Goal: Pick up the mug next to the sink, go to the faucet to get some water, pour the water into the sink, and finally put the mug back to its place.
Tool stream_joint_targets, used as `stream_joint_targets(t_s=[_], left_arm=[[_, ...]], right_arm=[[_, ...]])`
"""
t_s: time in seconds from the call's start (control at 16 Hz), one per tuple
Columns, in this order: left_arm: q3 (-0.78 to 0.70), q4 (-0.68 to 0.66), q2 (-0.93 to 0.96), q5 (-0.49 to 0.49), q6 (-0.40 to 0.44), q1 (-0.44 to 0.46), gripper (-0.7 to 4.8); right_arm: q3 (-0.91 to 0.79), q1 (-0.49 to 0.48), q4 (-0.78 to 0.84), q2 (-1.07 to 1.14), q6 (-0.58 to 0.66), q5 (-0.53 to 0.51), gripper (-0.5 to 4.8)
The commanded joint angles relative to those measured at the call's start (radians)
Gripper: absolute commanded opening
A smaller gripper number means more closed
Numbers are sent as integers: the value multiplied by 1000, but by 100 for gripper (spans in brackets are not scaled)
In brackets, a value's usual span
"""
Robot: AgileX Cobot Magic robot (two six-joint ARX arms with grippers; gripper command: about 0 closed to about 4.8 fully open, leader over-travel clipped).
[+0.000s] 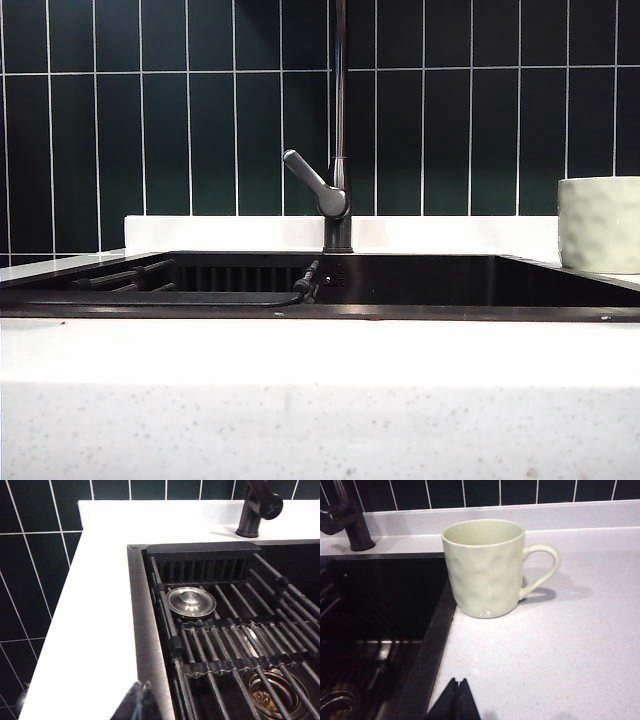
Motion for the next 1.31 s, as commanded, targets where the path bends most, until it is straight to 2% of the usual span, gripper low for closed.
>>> stream_joint_targets(t_s=[0.06,1.31], left_arm=[[1,6,2,1,4,0,-5],[1,6,1,1,4,0,-5]], right_arm=[[-2,0,13,0,-3,1,-5],[-4,-2,33,-2,-3,24,-5]])
